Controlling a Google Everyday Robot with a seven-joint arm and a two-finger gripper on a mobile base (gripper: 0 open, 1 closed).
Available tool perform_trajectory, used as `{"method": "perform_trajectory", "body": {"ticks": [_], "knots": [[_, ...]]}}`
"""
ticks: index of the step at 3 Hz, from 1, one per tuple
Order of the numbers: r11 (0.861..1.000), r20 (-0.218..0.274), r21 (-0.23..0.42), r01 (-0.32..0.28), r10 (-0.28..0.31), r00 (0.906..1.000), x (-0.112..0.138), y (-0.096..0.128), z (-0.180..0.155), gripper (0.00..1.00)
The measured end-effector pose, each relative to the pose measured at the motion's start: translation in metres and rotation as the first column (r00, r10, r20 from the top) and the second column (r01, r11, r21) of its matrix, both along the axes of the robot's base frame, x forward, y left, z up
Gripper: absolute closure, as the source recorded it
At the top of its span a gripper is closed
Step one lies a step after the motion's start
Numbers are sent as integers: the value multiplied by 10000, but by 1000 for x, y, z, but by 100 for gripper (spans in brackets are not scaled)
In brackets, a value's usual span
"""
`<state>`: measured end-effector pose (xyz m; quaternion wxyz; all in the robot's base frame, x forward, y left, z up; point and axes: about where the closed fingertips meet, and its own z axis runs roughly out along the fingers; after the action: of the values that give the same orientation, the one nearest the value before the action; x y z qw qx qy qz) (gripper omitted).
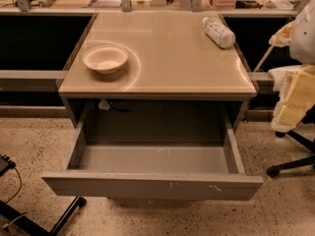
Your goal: Close top drawer
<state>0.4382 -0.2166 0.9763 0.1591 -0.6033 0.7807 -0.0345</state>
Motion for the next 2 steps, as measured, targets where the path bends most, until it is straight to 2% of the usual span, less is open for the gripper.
{"method": "perform_trajectory", "body": {"ticks": [1,2], "knots": [[10000,0,2,0,0,10000,0,0,0,0],[9994,-43,341,24,-22,10000,-8,0,-17,0]]}}
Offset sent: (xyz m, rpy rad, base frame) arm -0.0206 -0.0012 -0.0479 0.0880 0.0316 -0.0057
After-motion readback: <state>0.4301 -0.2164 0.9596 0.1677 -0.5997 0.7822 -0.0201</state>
